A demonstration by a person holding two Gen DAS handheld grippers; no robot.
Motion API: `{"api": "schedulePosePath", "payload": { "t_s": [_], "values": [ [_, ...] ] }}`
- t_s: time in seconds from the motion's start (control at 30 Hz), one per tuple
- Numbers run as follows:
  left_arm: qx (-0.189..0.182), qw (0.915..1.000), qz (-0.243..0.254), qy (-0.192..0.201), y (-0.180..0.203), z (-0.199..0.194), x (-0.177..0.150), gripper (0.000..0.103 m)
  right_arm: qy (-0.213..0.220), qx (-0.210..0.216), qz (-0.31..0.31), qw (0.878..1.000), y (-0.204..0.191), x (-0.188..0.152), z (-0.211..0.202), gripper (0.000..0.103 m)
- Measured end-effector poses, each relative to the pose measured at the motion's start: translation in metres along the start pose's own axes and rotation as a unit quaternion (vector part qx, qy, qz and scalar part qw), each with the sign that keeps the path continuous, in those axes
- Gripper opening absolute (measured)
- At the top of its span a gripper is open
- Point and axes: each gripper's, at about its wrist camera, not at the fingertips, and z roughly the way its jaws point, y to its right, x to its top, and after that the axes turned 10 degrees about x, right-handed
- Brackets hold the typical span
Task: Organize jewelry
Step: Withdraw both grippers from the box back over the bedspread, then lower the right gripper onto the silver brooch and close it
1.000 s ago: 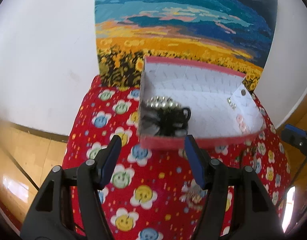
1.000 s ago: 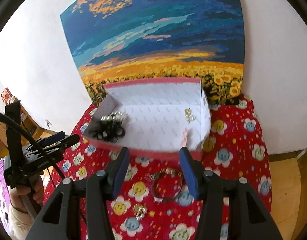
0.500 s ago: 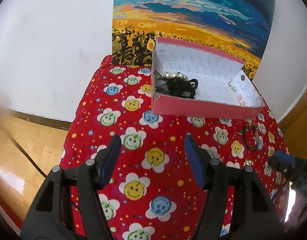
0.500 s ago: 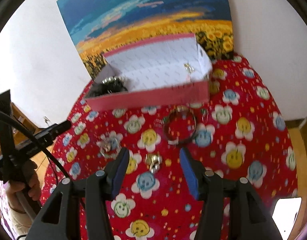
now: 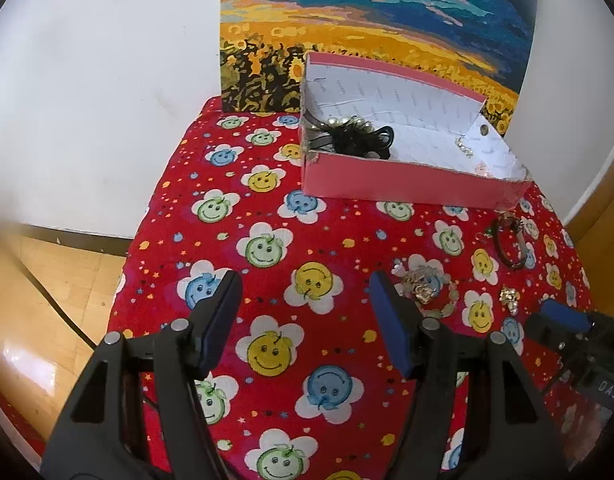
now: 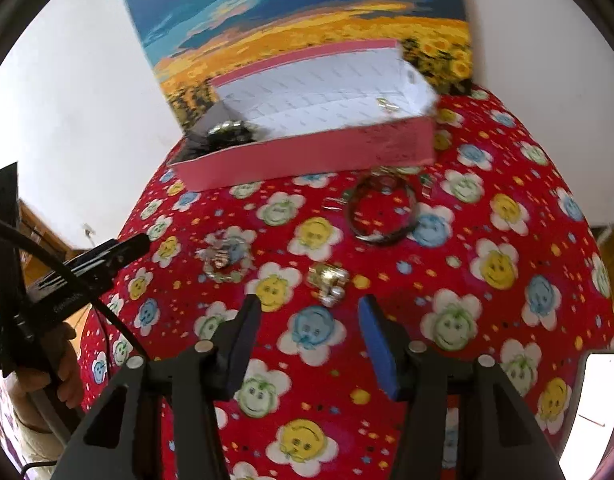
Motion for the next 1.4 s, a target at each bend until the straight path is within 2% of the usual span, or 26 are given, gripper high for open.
{"api": "schedulePosePath", "payload": {
  "t_s": [0.2,0.27,0.5,0.77,0.83,0.87,0.97,1.13,1.4],
  "values": [
    [0.009,0.9999,-0.009,-0.005,-0.012,0.003,-0.003,0.059,-0.024,0.013,-0.04,0.999,-0.023,0.006,0.027,0.032],
    [0.012,0.9998,-0.014,-0.005,-0.019,0.003,-0.005,0.059,-0.028,0.011,-0.049,0.998,-0.028,0.008,0.036,0.03],
    [0.01,0.9995,-0.029,-0.008,-0.032,0.004,-0.007,0.059,-0.051,-0.015,-0.088,0.995,-0.043,0.018,0.067,0.024],
    [-0.001,0.9994,-0.034,-0.006,-0.036,0.005,-0.008,0.06,-0.052,-0.036,-0.116,0.991,-0.049,0.026,0.086,0.025],
    [-0.002,0.9992,-0.039,-0.007,-0.038,0.005,-0.008,0.06,-0.048,-0.047,-0.135,0.989,-0.054,0.025,0.088,0.019],
    [-0.003,0.9991,-0.041,-0.007,-0.039,0.005,-0.009,0.06,-0.045,-0.05,-0.146,0.987,-0.056,0.024,0.089,0.01],
    [-0.003,0.999,-0.043,-0.009,-0.041,0.005,-0.01,0.06,-0.039,-0.043,-0.141,0.988,-0.055,0.025,0.087,0.01],
    [-0.001,0.9987,-0.049,-0.011,-0.043,0.004,-0.011,0.061,-0.014,0.003,-0.102,0.995,-0.052,0.033,0.07,0.009],
    [-0.003,0.9989,-0.046,-0.011,-0.035,-0.002,-0.013,0.061,0.048,0.028,-0.099,0.993,-0.06,0.041,0.014,0.009]
  ]
}}
